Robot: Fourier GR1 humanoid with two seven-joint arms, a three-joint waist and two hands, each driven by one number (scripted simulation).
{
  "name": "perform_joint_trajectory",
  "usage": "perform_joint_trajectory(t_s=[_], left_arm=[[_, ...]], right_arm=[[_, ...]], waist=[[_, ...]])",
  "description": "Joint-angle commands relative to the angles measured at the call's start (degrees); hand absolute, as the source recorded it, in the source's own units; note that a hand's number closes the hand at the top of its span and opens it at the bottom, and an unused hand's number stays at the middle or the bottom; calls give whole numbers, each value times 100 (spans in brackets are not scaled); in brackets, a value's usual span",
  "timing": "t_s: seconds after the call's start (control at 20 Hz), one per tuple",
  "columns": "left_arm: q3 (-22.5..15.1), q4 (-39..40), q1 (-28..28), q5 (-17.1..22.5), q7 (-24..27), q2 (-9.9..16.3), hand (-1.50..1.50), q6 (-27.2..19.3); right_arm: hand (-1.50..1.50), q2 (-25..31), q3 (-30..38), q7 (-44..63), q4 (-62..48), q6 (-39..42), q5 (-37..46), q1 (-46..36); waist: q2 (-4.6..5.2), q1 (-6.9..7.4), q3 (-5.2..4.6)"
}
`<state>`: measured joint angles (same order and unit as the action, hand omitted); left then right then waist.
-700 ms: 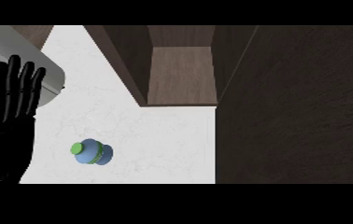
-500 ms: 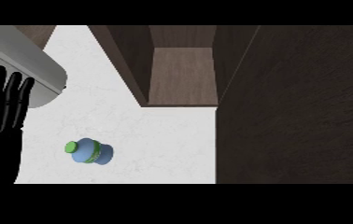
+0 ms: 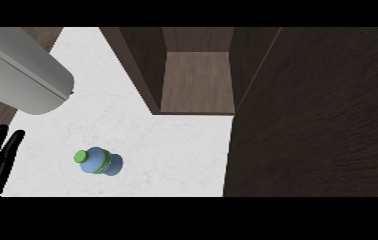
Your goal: Pick up the bottled water, place it into the cabinet and close the cabinet
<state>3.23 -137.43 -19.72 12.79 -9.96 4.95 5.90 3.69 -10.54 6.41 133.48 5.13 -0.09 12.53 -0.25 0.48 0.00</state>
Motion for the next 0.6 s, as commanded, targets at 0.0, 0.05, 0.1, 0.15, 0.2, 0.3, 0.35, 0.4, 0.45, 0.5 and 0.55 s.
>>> perform_joint_trajectory(t_s=[0.0, 0.05, 0.1, 0.15, 0.2, 0.3, 0.35, 0.4, 0.45, 0.5, 0.55], left_arm=[[-52, -484, -824, 253, 81, -185, -150, 284], [515, -260, -601, 849, 15, 40, -150, 400], [-144, -907, -887, 309, -346, -236, -150, 179], [-165, -626, -765, 171, -256, -296, -150, 175], [44, -1036, -861, 409, -521, -189, -150, 94], [455, -1008, -807, 827, -676, 26, -150, 151], [232, -848, -793, 492, -473, -122, -150, 185], [226, -956, -798, 552, -582, -135, -150, 162], [391, -892, -1250, 706, -262, -121, -150, 502], [194, -1014, -1265, 468, -349, -246, -150, 382], [263, -941, -1604, 609, -252, -257, -150, 578]], right_arm=[[-150, -29, -307, 724, 592, -40, -55, 7], [-150, -129, -673, 432, 595, -58, 286, 295], [-150, -164, -597, 704, 486, -211, 407, -92], [-150, -186, -703, 722, 566, -205, 452, -72], [-150, -207, -819, 660, 666, -186, 412, 186], [-150, -336, -1306, 1012, 900, -388, 891, 111], [-150, -356, -1192, 1426, 927, -494, 1005, -396], [-150, -362, -1208, 1491, 769, -566, 889, -520], [-150, -224, -1063, 1228, 981, -391, 730, -86], [-150, -300, -1471, 863, 836, -441, 968, 291], [-150, -207, -1437, 1178, 1069, -422, 951, 131]], waist=[[5, 4, -4], [5, -15, -4], [7, 9, -1], [11, -14, -1], [5, -10, 0], [-1, -3, -3], [8, 9, -5], [10, 16, -3], [-1, 14, -2], [-6, -7, 0], [-8, 15, -2]])
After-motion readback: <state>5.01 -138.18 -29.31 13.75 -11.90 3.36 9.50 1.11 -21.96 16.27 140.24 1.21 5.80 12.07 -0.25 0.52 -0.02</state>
